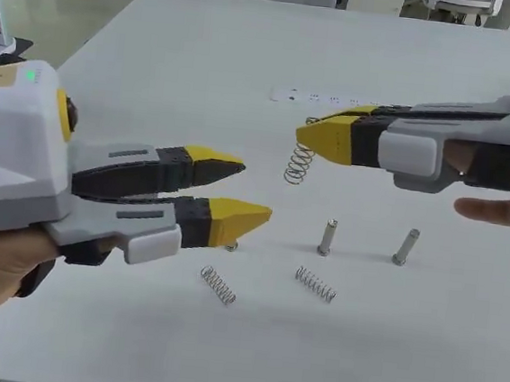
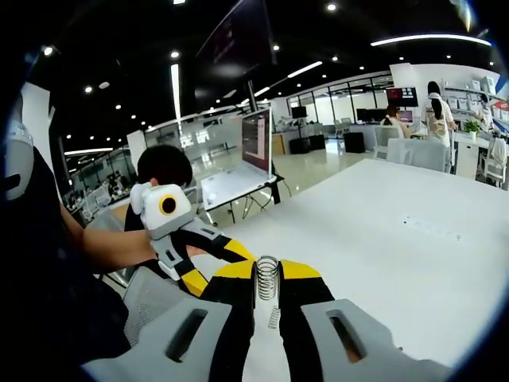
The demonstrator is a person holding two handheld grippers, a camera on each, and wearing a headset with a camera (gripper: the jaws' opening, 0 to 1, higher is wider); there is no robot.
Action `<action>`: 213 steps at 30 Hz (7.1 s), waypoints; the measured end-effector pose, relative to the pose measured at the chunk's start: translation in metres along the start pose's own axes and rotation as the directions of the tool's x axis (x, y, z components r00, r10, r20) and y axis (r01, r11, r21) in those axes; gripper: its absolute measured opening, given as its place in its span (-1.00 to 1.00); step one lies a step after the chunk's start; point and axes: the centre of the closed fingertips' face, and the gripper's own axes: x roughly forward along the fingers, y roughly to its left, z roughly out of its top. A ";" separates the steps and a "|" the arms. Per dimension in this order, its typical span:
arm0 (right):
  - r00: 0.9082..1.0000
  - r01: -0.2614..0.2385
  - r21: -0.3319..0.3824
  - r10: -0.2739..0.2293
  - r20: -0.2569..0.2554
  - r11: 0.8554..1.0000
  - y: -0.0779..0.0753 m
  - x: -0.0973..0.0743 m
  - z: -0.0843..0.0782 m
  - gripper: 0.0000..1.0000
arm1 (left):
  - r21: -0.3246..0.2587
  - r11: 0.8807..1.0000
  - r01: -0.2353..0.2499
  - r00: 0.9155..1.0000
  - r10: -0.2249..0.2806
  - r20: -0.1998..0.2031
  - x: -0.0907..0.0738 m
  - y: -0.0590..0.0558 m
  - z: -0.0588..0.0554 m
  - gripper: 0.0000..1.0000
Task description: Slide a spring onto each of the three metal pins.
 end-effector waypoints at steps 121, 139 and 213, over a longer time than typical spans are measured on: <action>0.905 0.405 -0.008 -0.402 -0.142 0.914 -0.185 -0.041 -0.162 -0.85 | -0.024 0.997 -0.074 0.972 0.067 -0.225 -0.029 0.010 -0.083 0.48; 0.901 0.389 0.003 -0.379 -0.209 0.921 -0.190 -0.036 -0.186 -0.83 | -0.023 0.997 -0.073 0.973 0.066 -0.223 -0.028 0.010 -0.082 0.47; 0.759 0.049 -0.210 -0.173 -0.628 0.976 -0.086 0.061 -0.206 -0.68 | -0.033 0.998 -0.059 0.979 0.051 -0.198 -0.029 0.003 -0.083 0.44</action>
